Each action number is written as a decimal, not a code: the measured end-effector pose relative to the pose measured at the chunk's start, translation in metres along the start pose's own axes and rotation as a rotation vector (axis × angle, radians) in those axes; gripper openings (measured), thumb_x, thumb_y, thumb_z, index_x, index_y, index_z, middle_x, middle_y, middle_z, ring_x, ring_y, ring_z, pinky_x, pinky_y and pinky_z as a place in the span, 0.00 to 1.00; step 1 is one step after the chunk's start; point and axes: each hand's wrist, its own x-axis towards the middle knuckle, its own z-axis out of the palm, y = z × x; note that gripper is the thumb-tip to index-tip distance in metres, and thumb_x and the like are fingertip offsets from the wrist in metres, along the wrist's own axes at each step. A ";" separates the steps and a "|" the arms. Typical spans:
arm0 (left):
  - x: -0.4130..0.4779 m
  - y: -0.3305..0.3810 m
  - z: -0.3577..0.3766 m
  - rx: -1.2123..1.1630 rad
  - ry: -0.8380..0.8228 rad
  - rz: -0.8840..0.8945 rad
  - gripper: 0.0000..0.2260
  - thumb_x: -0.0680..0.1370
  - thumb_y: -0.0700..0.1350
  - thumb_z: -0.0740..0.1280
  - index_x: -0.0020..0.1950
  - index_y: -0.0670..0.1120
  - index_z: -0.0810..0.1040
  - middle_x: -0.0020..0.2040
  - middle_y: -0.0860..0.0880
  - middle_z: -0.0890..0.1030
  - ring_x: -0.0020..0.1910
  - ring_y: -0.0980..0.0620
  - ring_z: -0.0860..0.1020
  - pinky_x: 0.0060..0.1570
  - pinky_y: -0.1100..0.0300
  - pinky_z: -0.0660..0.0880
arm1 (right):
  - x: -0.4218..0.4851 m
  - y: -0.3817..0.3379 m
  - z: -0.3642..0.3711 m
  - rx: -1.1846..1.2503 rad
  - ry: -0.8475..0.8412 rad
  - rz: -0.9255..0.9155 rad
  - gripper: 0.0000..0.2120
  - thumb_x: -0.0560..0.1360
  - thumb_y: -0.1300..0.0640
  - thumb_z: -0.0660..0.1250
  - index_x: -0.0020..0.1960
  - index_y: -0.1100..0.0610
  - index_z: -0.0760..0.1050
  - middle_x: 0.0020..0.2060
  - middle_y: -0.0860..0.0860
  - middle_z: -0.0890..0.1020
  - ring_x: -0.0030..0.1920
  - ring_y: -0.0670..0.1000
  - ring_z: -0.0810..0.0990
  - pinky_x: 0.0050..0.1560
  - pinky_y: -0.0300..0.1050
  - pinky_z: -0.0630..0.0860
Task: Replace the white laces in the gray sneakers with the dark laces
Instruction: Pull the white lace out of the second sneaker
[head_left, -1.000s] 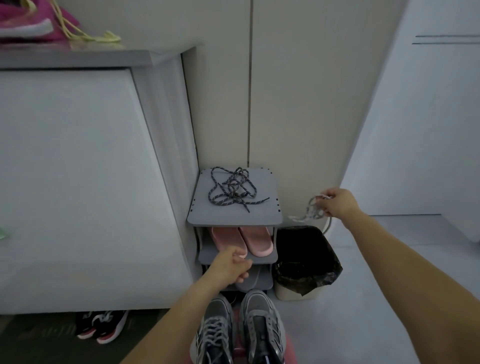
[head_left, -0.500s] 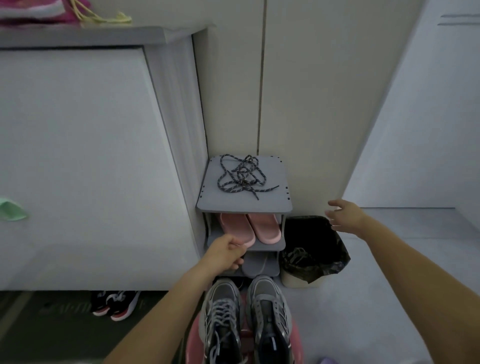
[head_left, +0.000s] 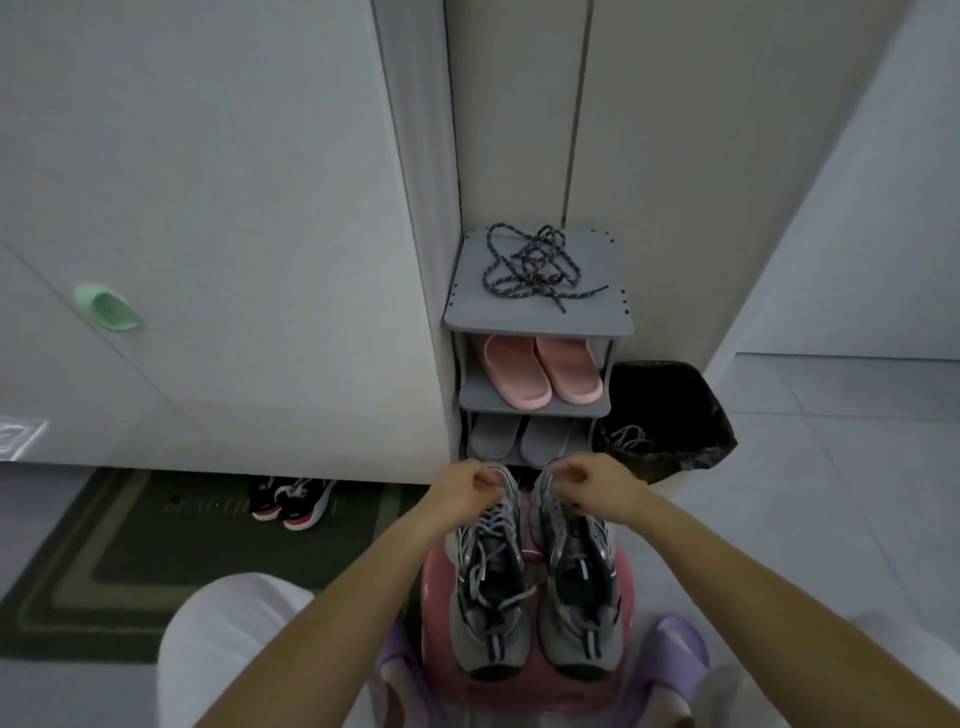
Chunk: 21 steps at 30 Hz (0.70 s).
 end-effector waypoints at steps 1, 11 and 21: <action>-0.002 -0.008 0.003 0.065 0.007 0.013 0.11 0.76 0.45 0.68 0.56 0.42 0.76 0.51 0.47 0.78 0.46 0.53 0.76 0.44 0.64 0.73 | -0.002 -0.002 0.012 -0.042 0.012 -0.015 0.10 0.75 0.58 0.65 0.53 0.61 0.79 0.44 0.55 0.82 0.46 0.56 0.82 0.52 0.54 0.79; -0.033 -0.049 0.034 0.089 0.116 0.006 0.20 0.71 0.45 0.72 0.60 0.45 0.70 0.55 0.48 0.75 0.53 0.48 0.77 0.49 0.59 0.73 | -0.001 -0.011 0.088 -0.108 0.035 0.083 0.18 0.76 0.55 0.64 0.29 0.55 0.65 0.32 0.53 0.74 0.35 0.51 0.73 0.35 0.41 0.68; -0.030 -0.054 0.035 0.043 0.112 0.020 0.20 0.73 0.43 0.71 0.63 0.45 0.71 0.59 0.48 0.76 0.56 0.51 0.76 0.52 0.63 0.70 | -0.001 0.005 0.083 0.072 0.094 0.080 0.11 0.79 0.56 0.58 0.38 0.55 0.67 0.35 0.50 0.74 0.41 0.51 0.74 0.40 0.39 0.67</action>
